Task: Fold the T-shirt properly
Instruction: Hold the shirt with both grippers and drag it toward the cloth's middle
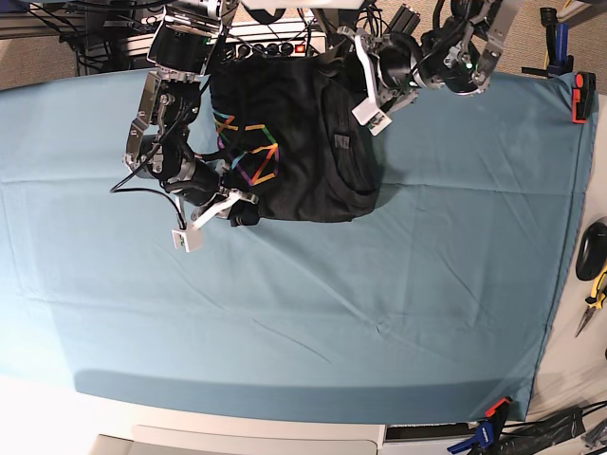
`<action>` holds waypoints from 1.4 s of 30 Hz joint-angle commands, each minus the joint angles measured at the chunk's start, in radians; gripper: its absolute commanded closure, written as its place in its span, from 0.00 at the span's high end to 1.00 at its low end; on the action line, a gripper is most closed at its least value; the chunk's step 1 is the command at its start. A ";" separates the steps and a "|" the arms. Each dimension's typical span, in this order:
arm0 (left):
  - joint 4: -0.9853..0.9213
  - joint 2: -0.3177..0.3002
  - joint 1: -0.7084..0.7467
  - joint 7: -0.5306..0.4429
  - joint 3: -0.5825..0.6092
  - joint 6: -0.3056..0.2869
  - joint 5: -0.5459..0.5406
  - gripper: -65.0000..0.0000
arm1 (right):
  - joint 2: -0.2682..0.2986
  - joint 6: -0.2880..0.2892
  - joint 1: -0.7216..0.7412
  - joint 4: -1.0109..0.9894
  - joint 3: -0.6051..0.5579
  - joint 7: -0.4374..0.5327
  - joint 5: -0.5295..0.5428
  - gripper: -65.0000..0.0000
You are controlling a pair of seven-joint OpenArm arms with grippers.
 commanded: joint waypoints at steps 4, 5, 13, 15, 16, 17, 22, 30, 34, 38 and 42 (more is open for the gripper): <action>0.007 -0.005 0.000 0.011 -0.002 0.004 0.014 0.10 | 0.003 -0.001 0.011 0.012 0.000 -0.001 -0.012 0.00; 0.007 -0.005 0.000 0.011 -0.002 0.003 0.014 0.00 | 0.003 -0.001 0.011 0.012 0.000 -0.001 -0.012 0.00; 0.007 -0.006 -0.033 0.005 -0.002 0.032 0.097 0.00 | 0.003 0.069 0.011 0.014 0.000 -0.010 -0.008 0.00; 0.007 -0.011 -0.042 0.005 -0.002 0.047 0.116 0.00 | 0.003 0.069 0.011 0.015 0.000 -0.024 -0.008 0.00; 0.007 -0.014 -0.047 0.005 -0.002 0.057 0.127 0.00 | 0.004 0.069 0.011 0.016 0.000 -0.032 -0.008 0.00; 0.007 -0.017 -0.050 0.004 -0.002 0.065 0.137 0.00 | 0.004 0.069 0.011 0.018 0.000 -0.041 -0.008 0.00; 0.007 -0.034 -0.080 0.005 -0.012 0.091 0.180 0.00 | 0.004 0.069 -0.003 0.092 0.000 -0.076 -0.008 0.00; 0.007 -0.081 -0.115 0.009 -0.092 0.090 0.170 0.00 | 0.003 0.068 -0.116 0.291 0.000 -0.081 -0.038 0.00; 0.007 -0.093 -0.161 -0.003 -0.094 0.090 0.175 0.00 | 0.003 0.063 -0.190 0.305 0.000 -0.060 -0.027 0.00; 0.007 -0.091 -0.215 -0.016 -0.092 0.090 0.177 0.00 | 0.003 0.059 -0.259 0.305 0.000 -0.047 -0.012 0.00; 0.007 -0.091 -0.267 -0.026 -0.092 0.090 0.178 0.00 | 0.002 0.059 -0.312 0.305 0.000 -0.034 0.042 0.00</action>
